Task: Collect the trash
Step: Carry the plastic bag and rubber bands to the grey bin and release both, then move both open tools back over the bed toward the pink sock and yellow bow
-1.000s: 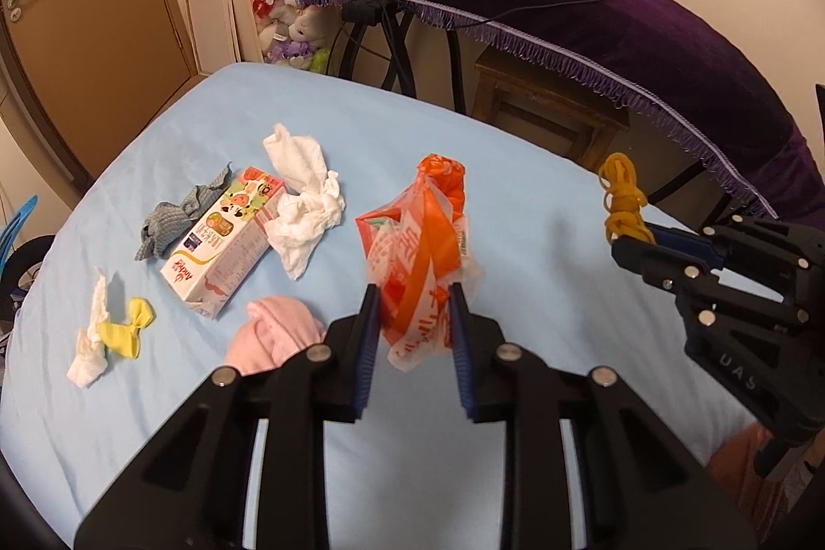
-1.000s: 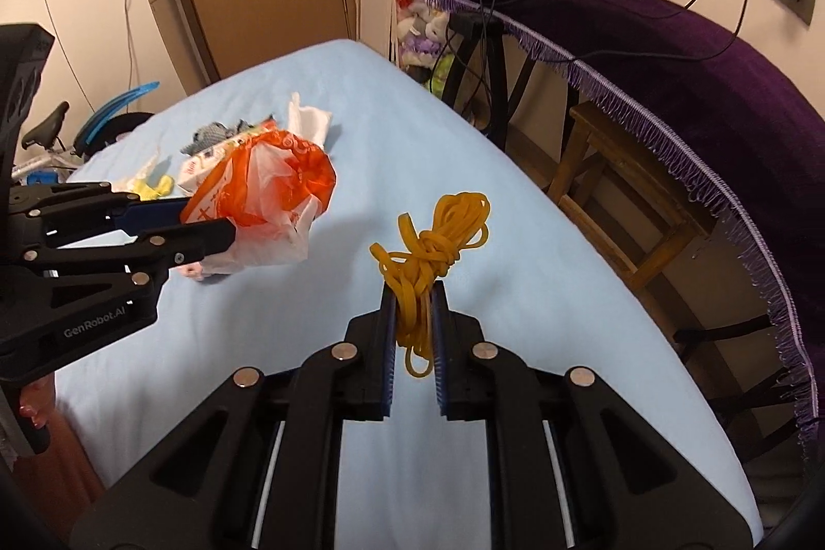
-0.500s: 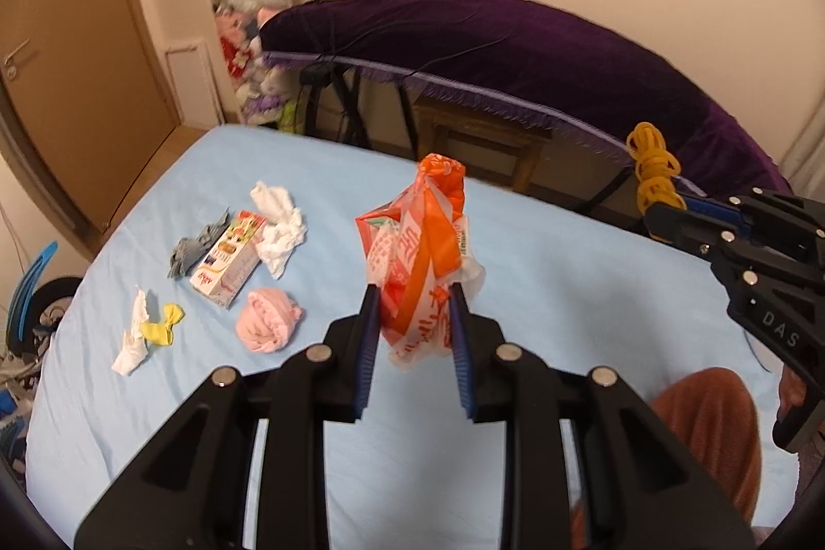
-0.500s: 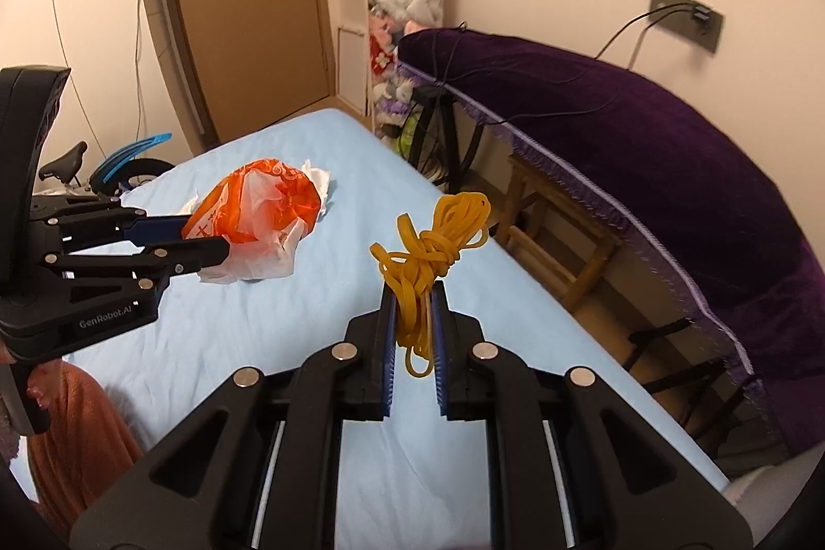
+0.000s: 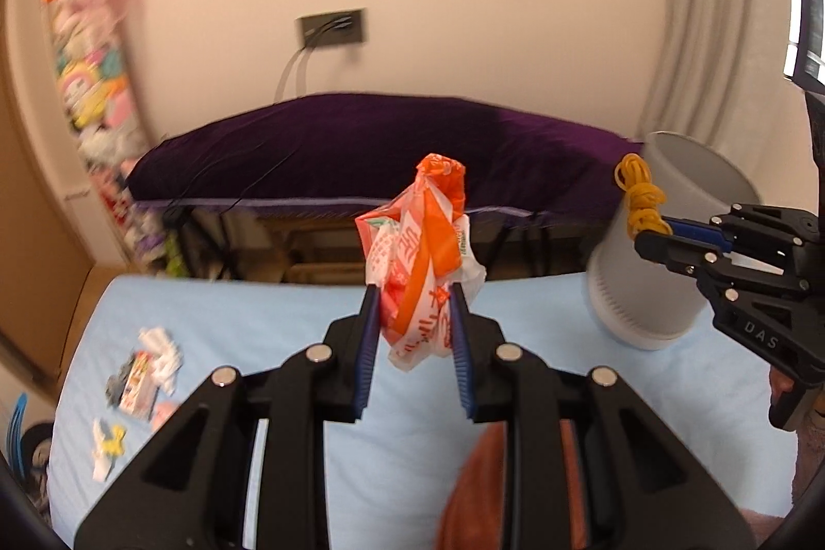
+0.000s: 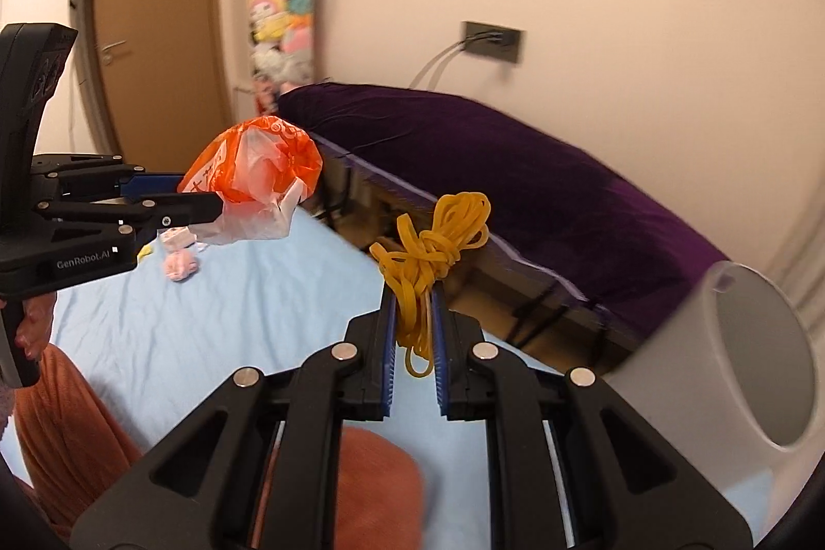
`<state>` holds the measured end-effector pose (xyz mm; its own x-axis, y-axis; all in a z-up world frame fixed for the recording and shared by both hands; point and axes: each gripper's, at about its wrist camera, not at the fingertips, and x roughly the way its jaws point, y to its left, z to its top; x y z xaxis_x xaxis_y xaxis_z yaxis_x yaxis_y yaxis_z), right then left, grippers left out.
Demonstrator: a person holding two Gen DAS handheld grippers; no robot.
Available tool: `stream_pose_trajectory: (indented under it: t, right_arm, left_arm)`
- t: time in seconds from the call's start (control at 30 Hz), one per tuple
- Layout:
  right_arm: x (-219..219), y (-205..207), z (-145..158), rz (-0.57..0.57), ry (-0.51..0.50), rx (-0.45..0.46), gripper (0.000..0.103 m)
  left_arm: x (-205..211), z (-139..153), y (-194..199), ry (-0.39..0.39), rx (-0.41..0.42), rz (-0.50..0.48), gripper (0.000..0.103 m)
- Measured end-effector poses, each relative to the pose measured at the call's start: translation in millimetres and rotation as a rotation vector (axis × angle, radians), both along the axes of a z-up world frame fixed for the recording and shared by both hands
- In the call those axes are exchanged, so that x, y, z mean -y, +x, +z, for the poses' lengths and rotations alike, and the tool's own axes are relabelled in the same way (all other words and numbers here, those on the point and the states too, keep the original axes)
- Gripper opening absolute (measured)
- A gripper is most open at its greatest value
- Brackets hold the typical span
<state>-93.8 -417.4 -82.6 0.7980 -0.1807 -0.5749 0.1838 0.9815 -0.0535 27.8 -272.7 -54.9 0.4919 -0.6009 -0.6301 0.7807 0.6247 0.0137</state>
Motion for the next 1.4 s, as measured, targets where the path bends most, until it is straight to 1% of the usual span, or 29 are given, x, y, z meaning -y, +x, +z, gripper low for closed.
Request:
stream_pose_trajectory:
  t: [0.17, 0.27, 0.43, 0.63, 0.83, 0.9, 0.93, 0.97, 1.0, 1.03, 1.07, 1.1, 1.23, 1.4]
  right_arm:
    - [59, -71, 24, -0.150, -0.018, 0.035, 0.011]
    - [91, -107, 32, -0.230, -0.023, 0.046, 0.011]
    - [137, -147, 47, -0.335, -0.045, 0.052, 0.011]
    - [170, -167, 59, -0.373, -0.054, 0.063, 0.012]
    - [198, -176, 68, -0.380, -0.063, 0.066, 0.012]
    - [207, -177, 69, -0.376, -0.049, 0.069, 0.013]
    - [209, -176, 68, -0.377, -0.041, 0.068, 0.015]
    - [214, -174, 68, -0.378, -0.032, 0.067, 0.022]
    - [218, -173, 67, -0.382, -0.026, 0.069, 0.030]
    - [222, -172, 66, -0.396, -0.027, 0.075, 0.051]
    - [226, -172, 66, -0.409, -0.033, 0.080, 0.057]
    - [228, -170, 66, -0.413, -0.035, 0.082, 0.057]
    - [233, -167, 65, -0.414, -0.022, 0.084, 0.057]
    - [226, -162, 66, -0.401, -0.035, 0.078, 0.057]
  left_arm:
    - [62, 25, -41, -0.023, 0.045, -0.145, 0.026]
    - [99, 37, -63, -0.039, 0.065, -0.229, 0.026]
    - [162, 53, -95, -0.047, 0.090, -0.345, 0.026]
    - [231, 65, -126, -0.057, 0.086, -0.456, 0.026]
    - [277, 64, -131, -0.049, 0.049, -0.504, 0.026]
    - [288, 62, -128, -0.043, 0.042, -0.509, 0.027]
    - [292, 61, -127, -0.040, 0.039, -0.517, 0.029]
    - [297, 59, -126, -0.034, 0.036, -0.530, 0.033]
    - [302, 56, -126, -0.024, 0.036, -0.530, 0.045]
    - [306, 53, -125, -0.014, 0.048, -0.510, 0.055]
    - [310, 51, -126, -0.008, 0.064, -0.488, 0.074]
    - [311, 49, -127, -0.009, 0.074, -0.481, 0.078]
    - [308, 43, -123, 0.005, 0.070, -0.478, 0.078]
    - [296, 40, -115, 0.012, 0.061, -0.455, 0.078]
